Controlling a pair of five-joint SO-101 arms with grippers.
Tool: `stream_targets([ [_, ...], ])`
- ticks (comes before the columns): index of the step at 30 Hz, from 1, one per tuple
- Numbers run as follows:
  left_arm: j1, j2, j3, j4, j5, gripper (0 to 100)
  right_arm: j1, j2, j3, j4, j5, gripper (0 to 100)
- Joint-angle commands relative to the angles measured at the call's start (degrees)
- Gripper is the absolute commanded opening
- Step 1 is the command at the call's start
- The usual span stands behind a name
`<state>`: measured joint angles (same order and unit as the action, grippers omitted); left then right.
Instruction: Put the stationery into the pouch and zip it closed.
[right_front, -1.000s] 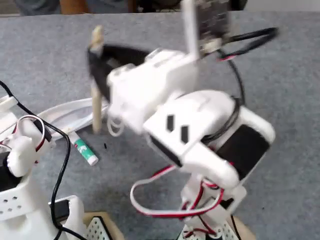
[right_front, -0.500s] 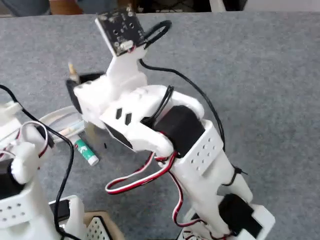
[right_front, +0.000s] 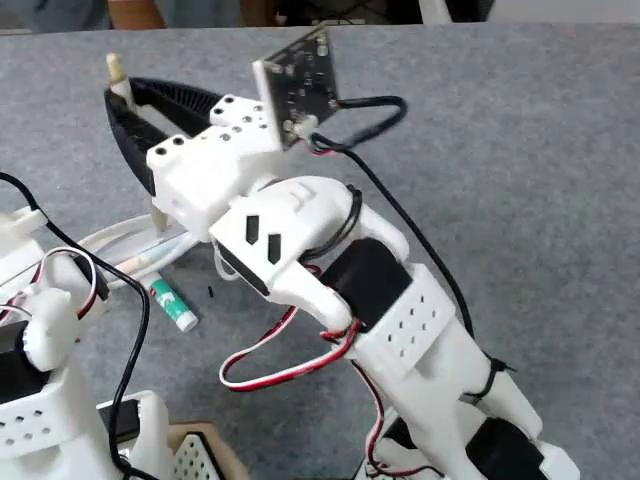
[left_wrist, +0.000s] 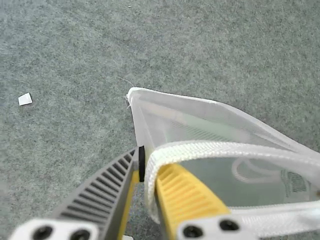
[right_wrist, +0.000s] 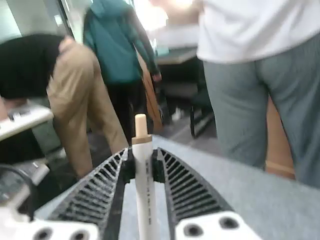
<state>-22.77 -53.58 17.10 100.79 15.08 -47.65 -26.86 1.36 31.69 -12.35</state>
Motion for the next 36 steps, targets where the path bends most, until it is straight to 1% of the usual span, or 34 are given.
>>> stream_targets([
  [1, 0.40, 0.53, -0.40, 0.00, -0.53, 3, 0.53, -1.98, 0.57, -2.29, 0.62, 1.2],
  [5, 0.40, 0.53, -0.40, 0.00, -0.53, 3, 1.14, -2.07, 5.41, -3.25, 0.62, 1.2],
  [14, 0.31, 0.53, -0.40, 0.00, -0.53, 3, 1.67, -2.07, 20.09, -12.48, 0.62, 1.2],
  [17, -0.66, 0.53, -0.40, 0.00, -0.53, 3, 3.52, -2.42, 22.02, -13.80, 0.62, 1.2],
  [20, -1.80, 0.53, -0.84, -0.09, -0.35, 3, 4.40, -2.51, 22.73, -11.87, 0.62, 1.2],
  [26, -2.07, 0.53, -1.71, -0.09, -0.09, 3, 3.96, -5.49, 22.81, -3.25, 0.88, 3.2],
  [28, -2.42, 0.53, -1.71, -0.09, 0.00, 3, 3.96, -7.78, 22.81, -0.09, 3.34, 3.4],
  [31, -3.38, 0.62, -1.71, -0.53, 0.00, 3, 3.96, -11.56, 22.81, 2.90, 7.03, 1.1],
  [36, -3.65, 0.62, -1.80, -0.88, 1.49, 3, 3.87, -16.84, 22.90, 6.77, 7.91, 1.2],
])
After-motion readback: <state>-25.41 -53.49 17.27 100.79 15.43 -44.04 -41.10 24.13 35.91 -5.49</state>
